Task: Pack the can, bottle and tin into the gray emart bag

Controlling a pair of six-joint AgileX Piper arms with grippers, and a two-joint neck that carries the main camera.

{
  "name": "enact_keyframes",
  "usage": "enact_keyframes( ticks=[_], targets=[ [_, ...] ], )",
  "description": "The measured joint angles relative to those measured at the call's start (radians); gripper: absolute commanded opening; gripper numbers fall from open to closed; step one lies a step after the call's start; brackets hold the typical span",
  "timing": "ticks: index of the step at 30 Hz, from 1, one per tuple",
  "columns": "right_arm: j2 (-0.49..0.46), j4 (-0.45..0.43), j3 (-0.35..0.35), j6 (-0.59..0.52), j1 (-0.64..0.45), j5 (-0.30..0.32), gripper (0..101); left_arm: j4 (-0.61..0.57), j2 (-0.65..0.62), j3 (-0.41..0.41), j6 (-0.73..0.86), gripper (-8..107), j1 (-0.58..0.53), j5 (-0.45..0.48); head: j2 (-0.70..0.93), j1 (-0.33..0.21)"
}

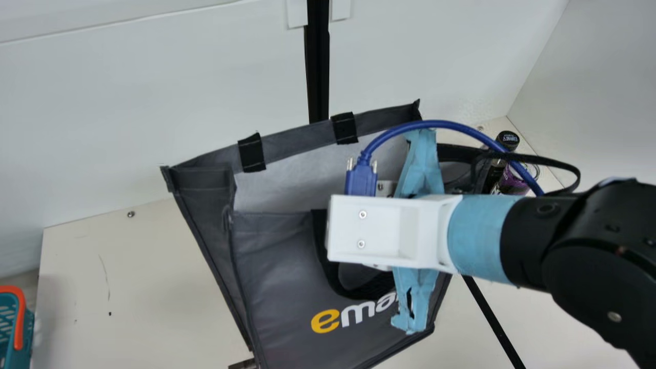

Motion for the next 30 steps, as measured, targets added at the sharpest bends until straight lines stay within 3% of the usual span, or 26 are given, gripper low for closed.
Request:
enact_keyframes(
  ticks=[21, 30],
  targets=[
    [-0.098, -0.108, 0.047, 0.144, 0.159, 0.002, 90, 0.0, 0.0, 0.0, 0.0, 90, 0.0, 0.0, 0.0, 0.0],
    [-0.135, -0.124, 0.054, 0.157, 0.173, 0.001, 91, 0.0, 0.0, 0.0, 0.0, 90, 0.0, 0.0, 0.0, 0.0]
  ],
)
